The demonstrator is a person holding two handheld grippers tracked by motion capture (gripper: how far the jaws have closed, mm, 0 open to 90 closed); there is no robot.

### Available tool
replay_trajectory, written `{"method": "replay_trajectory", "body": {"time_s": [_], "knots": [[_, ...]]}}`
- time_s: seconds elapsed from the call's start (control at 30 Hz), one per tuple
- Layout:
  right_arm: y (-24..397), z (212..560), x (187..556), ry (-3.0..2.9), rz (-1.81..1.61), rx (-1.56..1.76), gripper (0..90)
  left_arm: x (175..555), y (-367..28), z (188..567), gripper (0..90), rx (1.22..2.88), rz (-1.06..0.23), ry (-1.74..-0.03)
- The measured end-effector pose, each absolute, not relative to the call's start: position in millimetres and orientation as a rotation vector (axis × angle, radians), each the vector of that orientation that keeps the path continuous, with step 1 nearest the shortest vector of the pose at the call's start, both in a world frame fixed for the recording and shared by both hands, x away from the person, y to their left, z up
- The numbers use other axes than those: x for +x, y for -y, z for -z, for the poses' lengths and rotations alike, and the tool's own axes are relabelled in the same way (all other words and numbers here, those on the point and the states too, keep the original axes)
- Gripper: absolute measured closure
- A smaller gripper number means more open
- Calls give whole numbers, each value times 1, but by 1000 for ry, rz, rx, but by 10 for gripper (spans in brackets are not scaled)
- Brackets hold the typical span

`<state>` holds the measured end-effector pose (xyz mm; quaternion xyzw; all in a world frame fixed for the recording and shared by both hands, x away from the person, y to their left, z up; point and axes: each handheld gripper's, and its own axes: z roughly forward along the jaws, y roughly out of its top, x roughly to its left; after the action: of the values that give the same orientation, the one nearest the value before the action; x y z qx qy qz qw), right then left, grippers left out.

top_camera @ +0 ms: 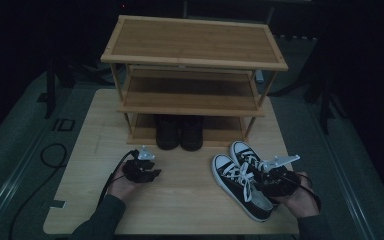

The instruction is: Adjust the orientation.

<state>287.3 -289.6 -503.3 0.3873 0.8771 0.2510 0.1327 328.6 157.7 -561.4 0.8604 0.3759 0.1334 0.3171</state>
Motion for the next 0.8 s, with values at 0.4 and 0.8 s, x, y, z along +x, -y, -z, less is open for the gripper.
{"method": "replay_trajectory", "body": {"time_s": [0.4,0.8], "knots": [[280,517,302,-2572,-737,1141,584,332,-164,562,602,2252,-331,-1007],[283,520,303,-2588,-804,1141,788,335,-171,565,602,2242,-314,-1038]]}}
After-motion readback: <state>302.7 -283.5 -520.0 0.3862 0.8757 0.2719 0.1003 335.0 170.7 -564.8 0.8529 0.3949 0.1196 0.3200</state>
